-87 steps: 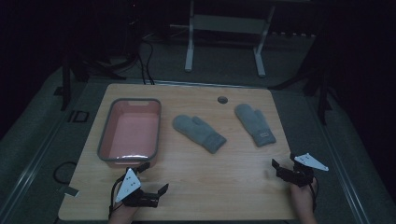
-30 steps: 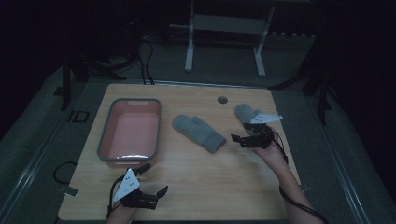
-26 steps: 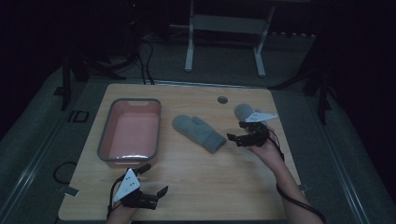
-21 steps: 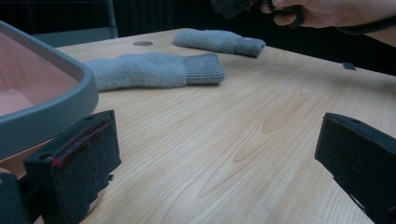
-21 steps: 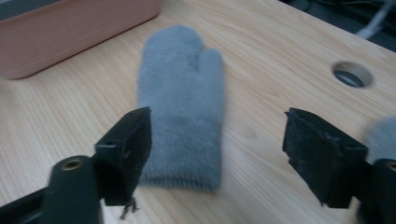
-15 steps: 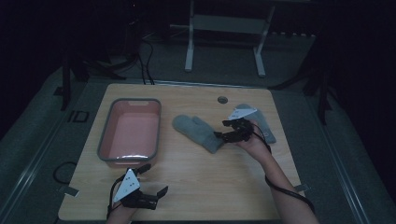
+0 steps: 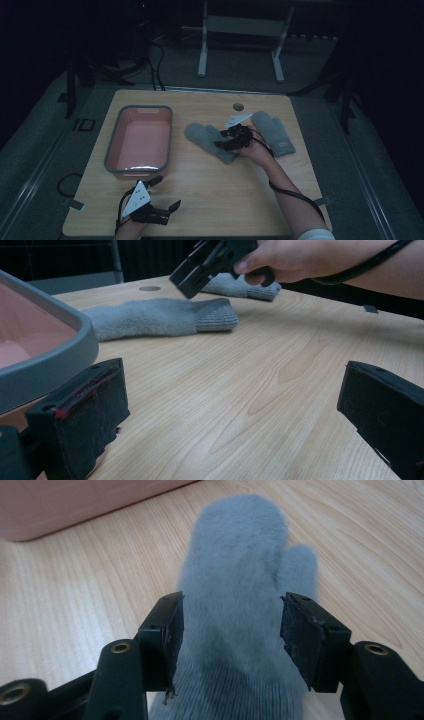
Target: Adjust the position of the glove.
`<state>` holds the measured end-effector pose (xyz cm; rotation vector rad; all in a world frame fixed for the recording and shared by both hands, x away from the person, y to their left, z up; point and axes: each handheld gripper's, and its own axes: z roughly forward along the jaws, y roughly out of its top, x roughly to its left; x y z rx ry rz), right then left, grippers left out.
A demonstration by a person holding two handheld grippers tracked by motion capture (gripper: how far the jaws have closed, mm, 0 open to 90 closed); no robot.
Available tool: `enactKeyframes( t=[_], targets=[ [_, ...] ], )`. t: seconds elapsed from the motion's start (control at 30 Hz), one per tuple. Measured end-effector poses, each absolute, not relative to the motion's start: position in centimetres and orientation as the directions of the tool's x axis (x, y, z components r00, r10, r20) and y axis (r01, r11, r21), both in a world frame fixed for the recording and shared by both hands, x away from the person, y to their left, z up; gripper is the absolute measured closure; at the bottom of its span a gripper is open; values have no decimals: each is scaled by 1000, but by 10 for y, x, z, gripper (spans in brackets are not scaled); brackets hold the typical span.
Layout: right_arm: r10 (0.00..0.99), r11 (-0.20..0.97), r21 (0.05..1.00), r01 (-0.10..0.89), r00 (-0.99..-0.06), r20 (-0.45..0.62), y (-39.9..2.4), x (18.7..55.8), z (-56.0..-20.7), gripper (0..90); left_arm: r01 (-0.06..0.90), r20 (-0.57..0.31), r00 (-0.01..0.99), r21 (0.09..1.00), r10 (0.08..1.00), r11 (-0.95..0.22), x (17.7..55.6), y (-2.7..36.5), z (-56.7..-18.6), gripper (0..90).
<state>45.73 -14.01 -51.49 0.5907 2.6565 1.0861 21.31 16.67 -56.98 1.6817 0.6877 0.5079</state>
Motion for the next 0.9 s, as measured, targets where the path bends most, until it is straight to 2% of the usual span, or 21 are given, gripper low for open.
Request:
enactKeyframes(
  t=[0.4, 0.57, 0.77, 0.9],
  targets=[
    [408, 720, 639, 270, -910, -75, -122, 475, -537, 456, 165, -29, 739, 976, 673, -139, 211, 165, -570, 2],
    [411, 715, 642, 276, -909, -67, -121, 474, -546, 556, 163, -27, 738, 977, 674, -139, 211, 165, -570, 2],
    [423, 704, 651, 285, -904, -61, -121, 468, -547, 774, 166, -30, 740, 976, 672, -139, 212, 165, -570, 3],
    [482, 667, 652, 359, -876, -12, -118, 463, -545, 825, 166, -31, 739, 976, 673, -137, 212, 165, -570, 2]
  ],
)
